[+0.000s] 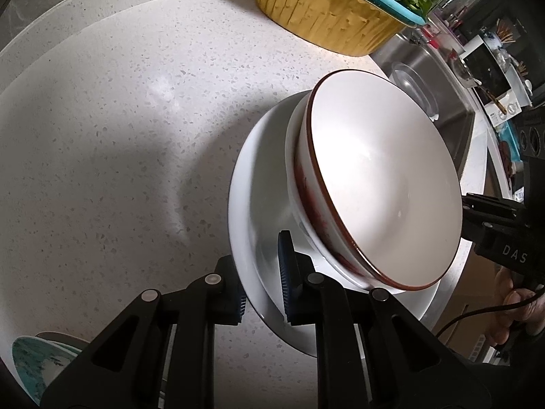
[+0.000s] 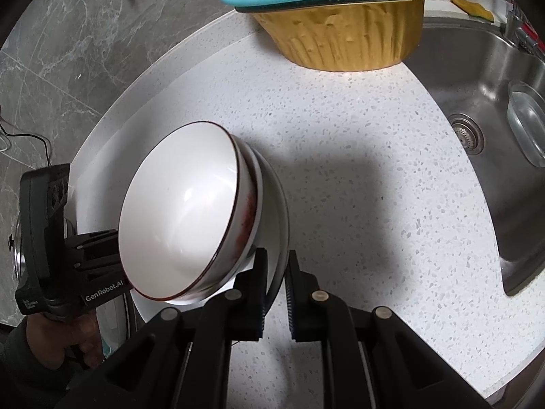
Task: Organize plates and bowls
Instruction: 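Lift the nested bowls with both tools and carry them over the teal plate stack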
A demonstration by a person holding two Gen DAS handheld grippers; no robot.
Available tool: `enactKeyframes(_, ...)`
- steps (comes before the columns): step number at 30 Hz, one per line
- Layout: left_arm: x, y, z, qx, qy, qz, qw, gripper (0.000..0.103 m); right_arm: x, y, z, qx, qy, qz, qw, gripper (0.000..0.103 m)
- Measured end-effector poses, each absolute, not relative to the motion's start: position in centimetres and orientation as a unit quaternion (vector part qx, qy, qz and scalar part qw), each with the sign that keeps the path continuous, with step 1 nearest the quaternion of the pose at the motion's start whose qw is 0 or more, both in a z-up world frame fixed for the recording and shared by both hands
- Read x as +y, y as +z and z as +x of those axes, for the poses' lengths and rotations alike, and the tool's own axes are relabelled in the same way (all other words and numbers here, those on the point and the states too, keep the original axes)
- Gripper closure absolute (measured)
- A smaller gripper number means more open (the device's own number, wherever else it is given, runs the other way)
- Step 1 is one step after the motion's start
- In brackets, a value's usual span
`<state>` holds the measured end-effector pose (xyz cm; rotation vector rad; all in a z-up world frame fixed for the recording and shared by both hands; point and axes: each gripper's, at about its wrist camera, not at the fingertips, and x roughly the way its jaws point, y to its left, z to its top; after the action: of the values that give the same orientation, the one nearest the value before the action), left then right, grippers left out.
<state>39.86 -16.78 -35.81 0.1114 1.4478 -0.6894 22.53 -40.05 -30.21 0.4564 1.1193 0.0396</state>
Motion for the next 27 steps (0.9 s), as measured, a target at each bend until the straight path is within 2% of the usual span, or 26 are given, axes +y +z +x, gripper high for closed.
enactKeyframes(15, -16.0, -34.6, 39.6, 0.636, -0.314, 0.047, 0.703, 0.091, -39.6, -29.3, 22.2, 0.514, 0.019, 0.202, 0.834, 0.091)
enactKeyframes(27, -14.2, -31.6, 39.3, 0.622, -0.314, 0.036, 0.716, 0.090, -38.9, -26.8, 22.0, 0.500, 0.030, 0.183, 0.846, 0.091)
